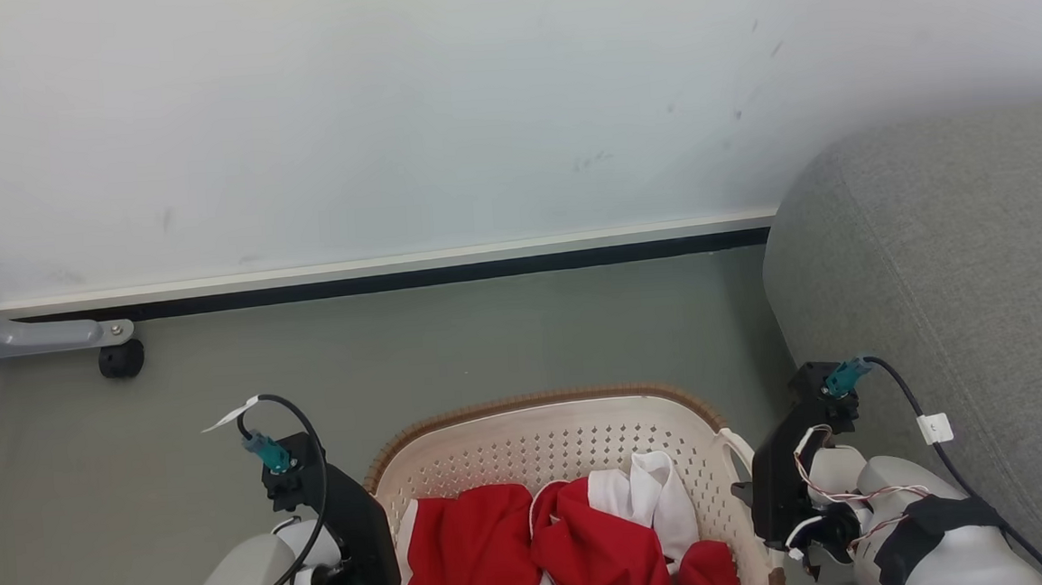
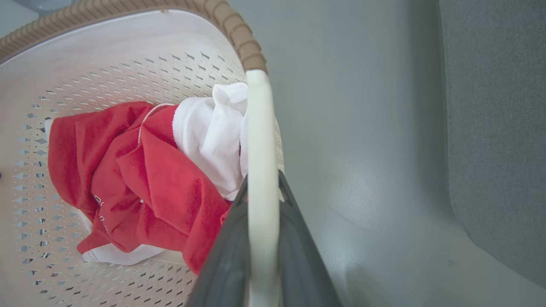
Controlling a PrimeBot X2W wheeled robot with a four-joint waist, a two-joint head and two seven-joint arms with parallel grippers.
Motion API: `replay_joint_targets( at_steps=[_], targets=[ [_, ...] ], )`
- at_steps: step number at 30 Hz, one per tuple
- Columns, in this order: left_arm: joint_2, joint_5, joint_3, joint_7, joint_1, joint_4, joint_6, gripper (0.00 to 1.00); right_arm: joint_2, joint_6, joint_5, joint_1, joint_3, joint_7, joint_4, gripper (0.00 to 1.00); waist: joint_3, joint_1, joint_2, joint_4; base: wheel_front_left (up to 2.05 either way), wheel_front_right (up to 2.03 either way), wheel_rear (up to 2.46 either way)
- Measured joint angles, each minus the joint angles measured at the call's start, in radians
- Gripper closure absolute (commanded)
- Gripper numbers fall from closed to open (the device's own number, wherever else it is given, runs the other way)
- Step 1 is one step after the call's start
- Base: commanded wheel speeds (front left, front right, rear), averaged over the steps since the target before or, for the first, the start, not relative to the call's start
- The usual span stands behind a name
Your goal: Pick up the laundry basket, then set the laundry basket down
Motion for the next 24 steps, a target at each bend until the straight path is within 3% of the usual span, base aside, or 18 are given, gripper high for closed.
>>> replay_joint_targets(
  at_steps=[24],
  targets=[
    [0.004, -0.024, -0.019, -0.021, 0.002, -0.004, 0.018, 1.00, 0.000, 0.000, 0.018, 0.000, 0.027, -0.006, -0.010, 1.00, 0.007, 0.0000, 0.0000, -0.004, 0.00, 0.00, 0.00]
  ],
)
